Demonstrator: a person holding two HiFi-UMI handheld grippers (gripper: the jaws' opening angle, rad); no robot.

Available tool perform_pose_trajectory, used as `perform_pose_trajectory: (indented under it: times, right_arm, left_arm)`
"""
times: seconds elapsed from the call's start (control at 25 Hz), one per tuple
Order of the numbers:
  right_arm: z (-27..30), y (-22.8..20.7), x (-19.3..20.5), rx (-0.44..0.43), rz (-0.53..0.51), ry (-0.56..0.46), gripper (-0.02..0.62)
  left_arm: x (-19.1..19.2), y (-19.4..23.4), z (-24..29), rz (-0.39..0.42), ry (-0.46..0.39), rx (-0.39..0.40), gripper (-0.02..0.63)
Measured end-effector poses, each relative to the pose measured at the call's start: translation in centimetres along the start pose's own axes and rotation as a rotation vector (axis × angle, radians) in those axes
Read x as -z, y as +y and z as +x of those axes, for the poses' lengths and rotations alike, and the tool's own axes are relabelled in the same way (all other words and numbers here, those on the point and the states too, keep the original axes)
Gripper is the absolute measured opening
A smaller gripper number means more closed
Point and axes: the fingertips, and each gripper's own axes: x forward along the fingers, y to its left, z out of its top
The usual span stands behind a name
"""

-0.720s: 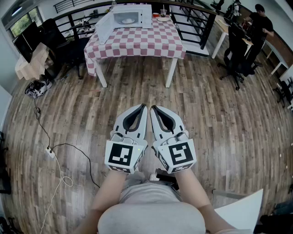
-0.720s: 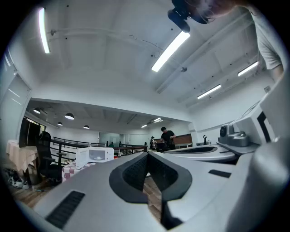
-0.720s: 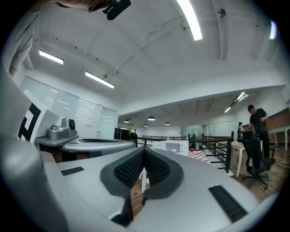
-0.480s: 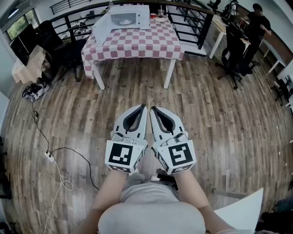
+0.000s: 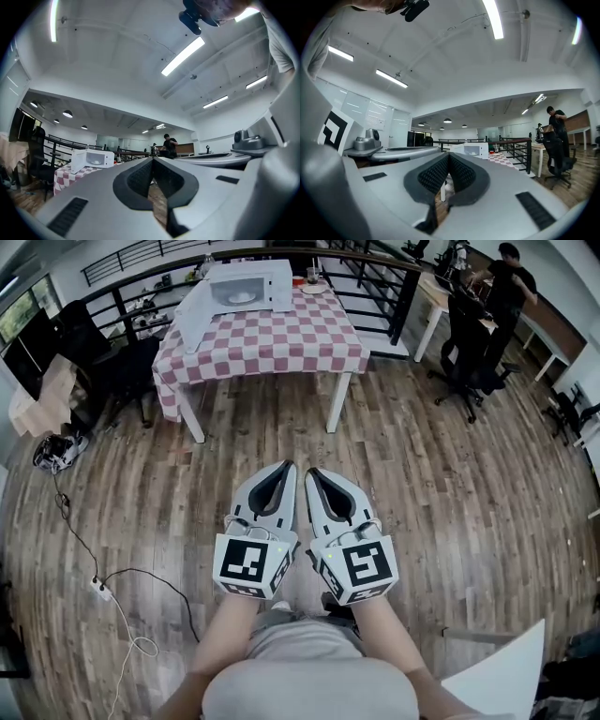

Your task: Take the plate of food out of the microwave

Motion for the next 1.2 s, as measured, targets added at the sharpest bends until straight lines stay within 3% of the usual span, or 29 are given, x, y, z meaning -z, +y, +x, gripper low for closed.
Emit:
perform_pose_trajectory:
  times: [0.56,1.2]
  right_arm:
    - [6.0,-0.1,0.9,-0.012,-0.003,0.011,0.026]
    - [16.3,-9.2,1.7,-0.076,-0.01,0.025,0.026]
  left_arm:
    - [0.8,5.4,2.9,-0.013,0.009,0.003,0.002]
    - [2.0,10.1,15.9,-0.009,0.007,-0.05,0.003]
